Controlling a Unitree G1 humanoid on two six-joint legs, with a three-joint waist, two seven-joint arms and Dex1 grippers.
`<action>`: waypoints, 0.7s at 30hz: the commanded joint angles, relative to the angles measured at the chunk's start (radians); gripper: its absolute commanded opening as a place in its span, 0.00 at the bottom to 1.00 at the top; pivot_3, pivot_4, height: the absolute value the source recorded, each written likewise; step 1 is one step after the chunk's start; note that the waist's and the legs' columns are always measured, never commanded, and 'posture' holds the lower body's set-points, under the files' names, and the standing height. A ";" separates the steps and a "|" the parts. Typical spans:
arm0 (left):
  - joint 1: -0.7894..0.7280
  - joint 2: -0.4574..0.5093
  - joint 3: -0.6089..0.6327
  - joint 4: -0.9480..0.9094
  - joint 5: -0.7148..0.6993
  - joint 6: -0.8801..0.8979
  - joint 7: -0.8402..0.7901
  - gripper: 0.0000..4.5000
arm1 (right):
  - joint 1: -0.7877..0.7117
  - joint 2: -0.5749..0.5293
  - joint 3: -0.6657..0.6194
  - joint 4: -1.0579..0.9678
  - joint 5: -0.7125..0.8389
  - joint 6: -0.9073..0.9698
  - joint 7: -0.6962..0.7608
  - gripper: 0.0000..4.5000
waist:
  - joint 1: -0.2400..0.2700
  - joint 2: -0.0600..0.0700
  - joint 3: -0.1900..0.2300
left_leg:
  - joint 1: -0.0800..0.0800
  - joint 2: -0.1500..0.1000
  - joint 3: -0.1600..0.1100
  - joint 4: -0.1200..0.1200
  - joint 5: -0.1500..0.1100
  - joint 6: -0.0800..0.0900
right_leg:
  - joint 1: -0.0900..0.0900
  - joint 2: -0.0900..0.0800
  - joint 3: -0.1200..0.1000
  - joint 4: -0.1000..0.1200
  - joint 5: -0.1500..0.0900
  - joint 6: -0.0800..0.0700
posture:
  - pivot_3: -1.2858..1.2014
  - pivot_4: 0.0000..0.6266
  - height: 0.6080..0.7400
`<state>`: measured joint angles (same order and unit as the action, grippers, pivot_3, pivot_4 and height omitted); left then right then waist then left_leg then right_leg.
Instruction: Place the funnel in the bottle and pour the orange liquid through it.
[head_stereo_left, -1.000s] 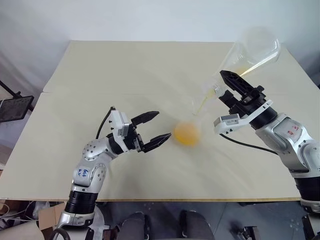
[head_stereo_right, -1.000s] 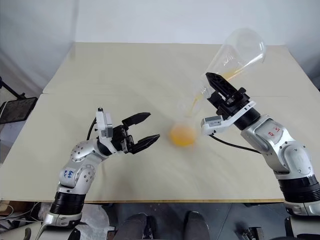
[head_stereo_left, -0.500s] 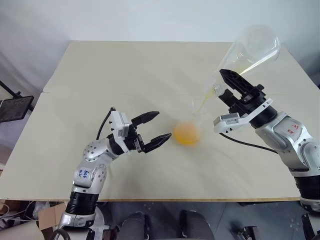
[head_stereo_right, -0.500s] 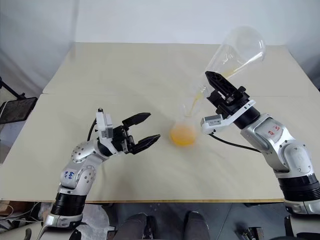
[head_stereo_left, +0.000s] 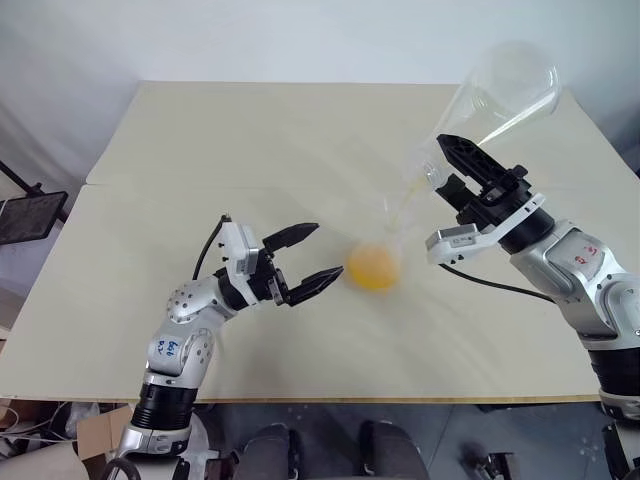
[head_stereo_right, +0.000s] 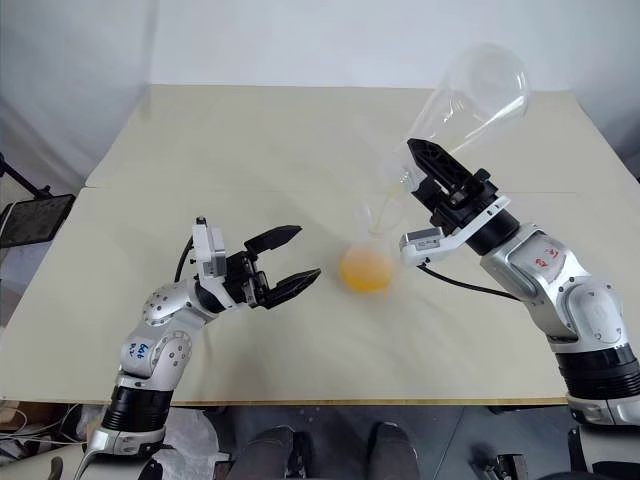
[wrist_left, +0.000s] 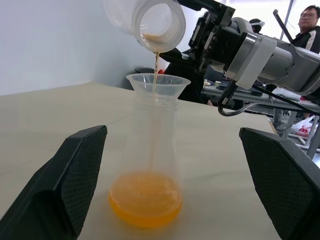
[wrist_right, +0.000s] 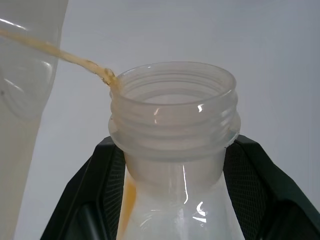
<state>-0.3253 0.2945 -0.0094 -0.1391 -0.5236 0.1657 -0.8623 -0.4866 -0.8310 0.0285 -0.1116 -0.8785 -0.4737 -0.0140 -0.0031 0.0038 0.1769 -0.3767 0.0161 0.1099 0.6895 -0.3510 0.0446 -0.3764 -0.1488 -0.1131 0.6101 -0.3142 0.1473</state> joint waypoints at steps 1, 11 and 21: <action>-0.001 -0.003 0.004 -0.027 0.001 -0.021 0.004 1.00 | 0.001 0.006 -0.014 -0.026 0.048 -0.010 -0.001 0.54 | 0.000 0.000 0.000 | 0.000 0.000 0.000 0.000 0.000 0.000 | 0.000 0.000 0.000 0.000 0.000 0.000 | 0.52 0.24 1.00; -0.010 0.002 0.007 -0.025 0.000 -0.018 0.002 1.00 | 0.009 0.016 -0.014 -0.027 0.050 0.004 0.004 0.54 | 0.000 0.000 0.000 | 0.000 0.000 0.000 0.000 0.000 0.000 | 0.000 0.000 0.000 0.000 0.000 0.000 | 0.52 0.24 1.00; -0.028 0.008 0.004 -0.009 -0.001 -0.014 -0.013 1.00 | 0.062 0.100 -0.083 -0.074 0.375 0.094 0.146 0.54 | 0.001 0.000 0.000 | 0.000 0.000 0.000 0.000 0.000 0.000 | 0.000 0.000 0.000 0.000 0.000 0.000 | 0.52 0.24 1.00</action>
<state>-0.3357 0.2962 -0.0092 -0.1366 -0.5234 0.1646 -0.8679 -0.4166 -0.7371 0.0135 -0.1278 -0.5914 -0.4148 0.1130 -0.0022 0.0037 0.1769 -0.3767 0.0161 0.1096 0.6895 -0.3510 0.0448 -0.3759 -0.1488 -0.1134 0.6101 -0.3142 0.1474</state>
